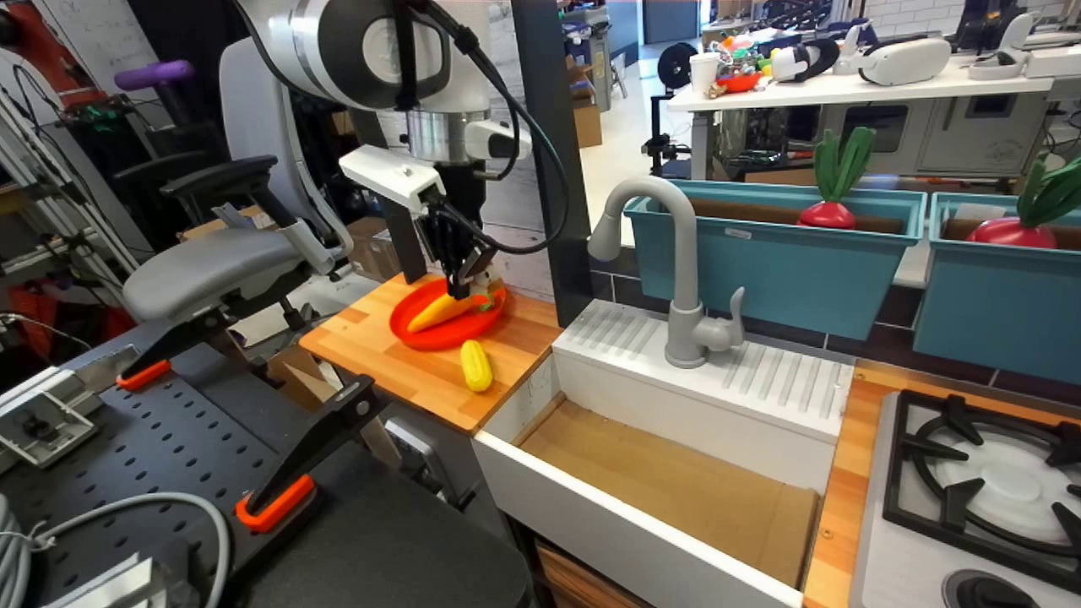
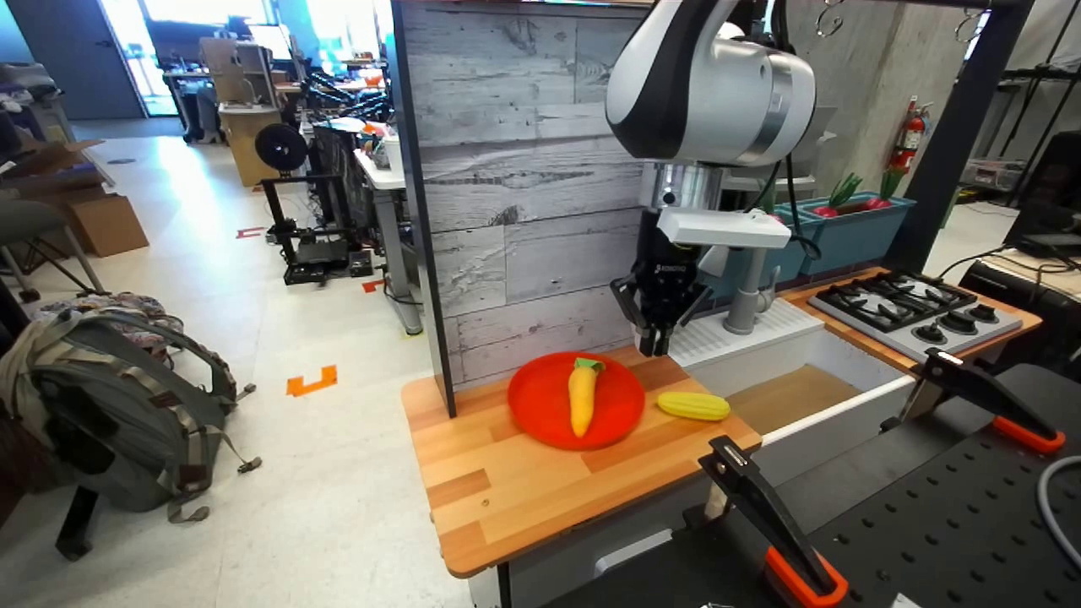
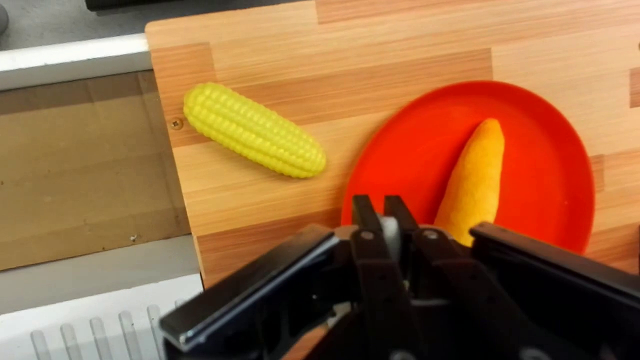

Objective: Move the toy to the right

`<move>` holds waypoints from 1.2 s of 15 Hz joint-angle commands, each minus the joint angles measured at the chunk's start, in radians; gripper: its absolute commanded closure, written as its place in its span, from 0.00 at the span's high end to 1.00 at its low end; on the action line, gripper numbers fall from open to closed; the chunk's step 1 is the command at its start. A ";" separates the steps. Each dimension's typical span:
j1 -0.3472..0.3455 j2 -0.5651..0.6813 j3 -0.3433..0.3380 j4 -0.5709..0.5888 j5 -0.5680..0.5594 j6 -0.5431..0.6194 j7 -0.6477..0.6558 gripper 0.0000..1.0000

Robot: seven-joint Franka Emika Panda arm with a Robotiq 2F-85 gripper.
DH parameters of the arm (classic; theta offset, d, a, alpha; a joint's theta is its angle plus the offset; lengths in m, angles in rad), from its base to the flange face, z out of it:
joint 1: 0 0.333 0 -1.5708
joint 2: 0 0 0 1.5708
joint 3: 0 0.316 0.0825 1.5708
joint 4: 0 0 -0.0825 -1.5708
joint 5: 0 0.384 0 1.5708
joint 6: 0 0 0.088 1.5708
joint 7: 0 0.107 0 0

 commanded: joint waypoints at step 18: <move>0.163 0.099 -0.141 -0.014 -0.047 0.291 0.201 0.03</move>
